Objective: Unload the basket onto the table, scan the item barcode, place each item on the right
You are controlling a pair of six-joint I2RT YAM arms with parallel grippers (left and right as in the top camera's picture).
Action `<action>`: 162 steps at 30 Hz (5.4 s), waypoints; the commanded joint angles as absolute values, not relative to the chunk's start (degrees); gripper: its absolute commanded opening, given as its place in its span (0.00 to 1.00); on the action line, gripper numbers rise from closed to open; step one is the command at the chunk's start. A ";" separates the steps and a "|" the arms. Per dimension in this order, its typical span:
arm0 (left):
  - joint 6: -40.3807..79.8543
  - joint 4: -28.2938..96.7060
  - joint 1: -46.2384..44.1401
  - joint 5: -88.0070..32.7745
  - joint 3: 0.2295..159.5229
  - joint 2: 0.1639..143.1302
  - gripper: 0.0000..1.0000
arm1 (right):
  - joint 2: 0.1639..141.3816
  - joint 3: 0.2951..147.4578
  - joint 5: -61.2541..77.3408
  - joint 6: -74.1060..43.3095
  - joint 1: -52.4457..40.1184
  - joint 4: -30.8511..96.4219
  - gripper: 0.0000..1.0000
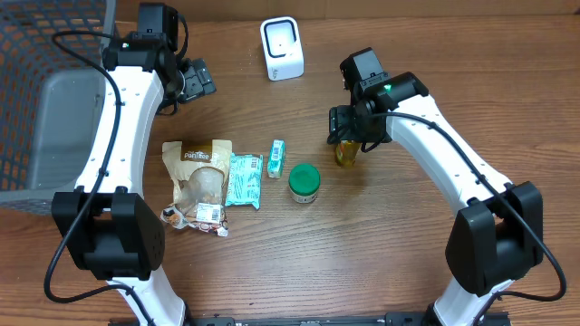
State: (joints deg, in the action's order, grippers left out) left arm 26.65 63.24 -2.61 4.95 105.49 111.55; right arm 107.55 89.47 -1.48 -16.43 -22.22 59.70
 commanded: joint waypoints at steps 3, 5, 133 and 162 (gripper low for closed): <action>27.24 63.20 -2.66 4.67 106.56 110.78 1.00 | 107.55 88.71 -1.19 -16.03 -22.61 58.98 0.74; 27.24 63.20 -2.66 4.67 106.56 110.78 1.00 | 107.55 88.71 -1.19 -16.03 -22.61 59.05 0.73; 27.24 63.20 -2.66 4.67 106.56 110.78 1.00 | 107.04 93.86 6.50 -16.23 -20.80 64.20 0.10; 27.24 63.20 -2.66 4.67 106.56 110.78 0.99 | 102.10 94.24 73.84 7.62 -8.12 74.98 0.16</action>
State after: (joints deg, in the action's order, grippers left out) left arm 26.65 63.24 -2.61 4.95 105.49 111.55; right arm 104.51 92.14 68.60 5.89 -8.27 74.61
